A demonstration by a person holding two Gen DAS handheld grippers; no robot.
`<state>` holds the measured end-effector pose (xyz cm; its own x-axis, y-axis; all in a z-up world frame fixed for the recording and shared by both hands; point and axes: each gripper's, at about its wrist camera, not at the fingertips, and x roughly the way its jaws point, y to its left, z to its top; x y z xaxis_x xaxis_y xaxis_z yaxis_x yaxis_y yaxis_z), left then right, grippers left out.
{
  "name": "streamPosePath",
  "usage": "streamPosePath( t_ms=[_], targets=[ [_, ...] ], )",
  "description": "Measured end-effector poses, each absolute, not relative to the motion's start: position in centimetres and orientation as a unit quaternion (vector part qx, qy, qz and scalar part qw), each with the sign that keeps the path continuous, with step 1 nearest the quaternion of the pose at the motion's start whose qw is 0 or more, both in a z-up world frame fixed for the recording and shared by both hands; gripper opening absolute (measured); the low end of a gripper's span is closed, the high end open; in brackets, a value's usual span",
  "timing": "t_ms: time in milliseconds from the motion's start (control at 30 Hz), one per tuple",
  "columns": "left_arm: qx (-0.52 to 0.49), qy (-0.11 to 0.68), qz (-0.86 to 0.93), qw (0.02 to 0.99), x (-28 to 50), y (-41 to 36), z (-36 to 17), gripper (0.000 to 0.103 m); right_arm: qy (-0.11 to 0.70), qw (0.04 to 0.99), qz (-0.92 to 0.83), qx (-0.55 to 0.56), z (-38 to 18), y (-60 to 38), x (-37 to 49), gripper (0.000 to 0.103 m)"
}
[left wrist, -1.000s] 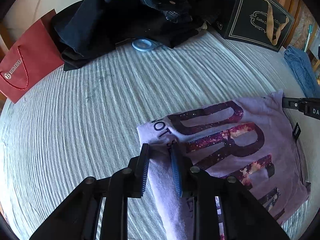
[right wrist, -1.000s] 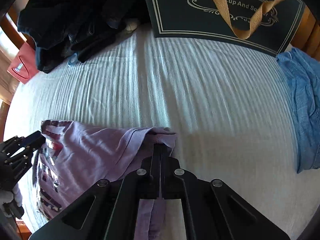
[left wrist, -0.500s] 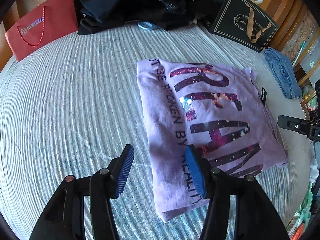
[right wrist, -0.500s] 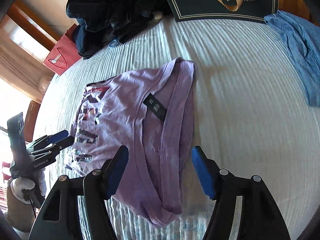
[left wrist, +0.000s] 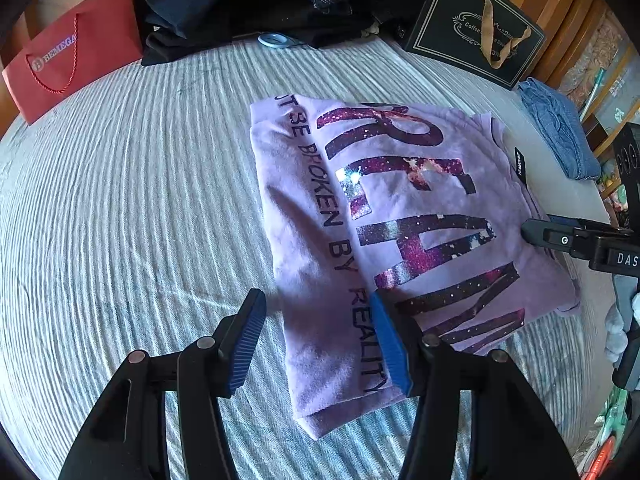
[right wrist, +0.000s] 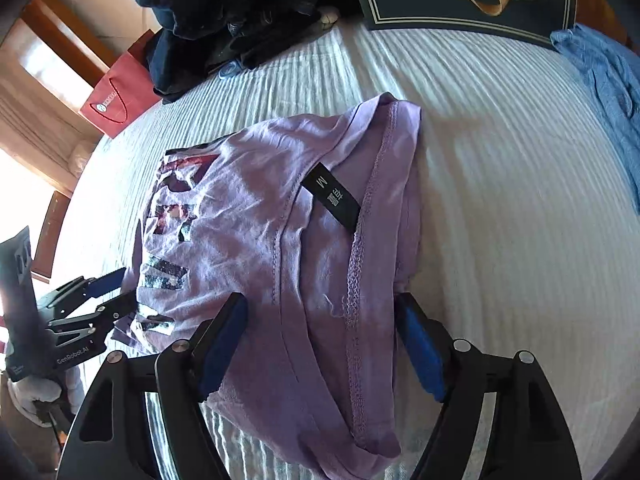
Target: Fold clothes
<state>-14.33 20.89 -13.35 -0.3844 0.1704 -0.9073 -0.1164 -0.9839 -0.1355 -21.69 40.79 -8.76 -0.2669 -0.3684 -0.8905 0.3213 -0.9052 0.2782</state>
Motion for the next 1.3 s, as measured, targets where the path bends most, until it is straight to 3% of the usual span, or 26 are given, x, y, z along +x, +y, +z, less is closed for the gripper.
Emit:
streamPosePath(
  t_ms=[33,167,267,467,533,600,700,867,1100,1300],
  targets=[
    [-0.55,-0.024,0.83,0.089,-14.3,21.1,-13.3,0.038,-0.008,0.213,-0.797,0.565,-8.7,40.6,-21.6,0.059],
    [-0.553,-0.015,0.827,0.1,-14.2,21.9,-13.0,0.022,-0.009,0.219,-0.794,0.566,-8.6,41.0,-21.4,0.048],
    [-0.55,-0.017,0.828,0.105,-14.3,22.0,-13.0,0.022,-0.019,0.226,-0.793,0.565,-8.6,41.5,-21.4,0.048],
    [-0.546,-0.041,0.829,0.111,-14.8,21.5,-12.4,0.023,-0.018,0.234,-0.789,0.568,-8.7,41.2,-21.5,0.057],
    [-0.543,-0.045,0.831,0.109,-14.7,21.4,-12.3,0.022,-0.002,0.22,-0.791,0.571,-8.6,40.7,-21.5,0.048],
    [-0.54,-0.049,0.833,0.111,-14.1,21.4,-12.2,0.013,0.002,0.212,-0.796,0.567,-8.5,40.6,-21.1,0.039],
    [-0.535,-0.048,0.835,0.116,-13.8,21.4,-12.2,0.013,0.006,0.208,-0.799,0.564,-8.6,40.4,-20.5,0.026],
    [-0.538,-0.071,0.831,0.123,-14.4,20.8,-12.0,0.014,0.022,0.216,-0.792,0.571,-8.6,40.1,-21.1,0.025],
    [-0.524,-0.025,0.844,0.113,-14.0,22.1,-12.1,0.013,0.102,0.204,-0.791,0.568,-8.4,38.0,-20.8,0.024],
    [-0.521,-0.012,0.847,0.106,-14.1,22.9,-11.8,0.01,0.092,0.202,-0.795,0.564,-8.2,38.4,-20.9,0.022]
  ],
)
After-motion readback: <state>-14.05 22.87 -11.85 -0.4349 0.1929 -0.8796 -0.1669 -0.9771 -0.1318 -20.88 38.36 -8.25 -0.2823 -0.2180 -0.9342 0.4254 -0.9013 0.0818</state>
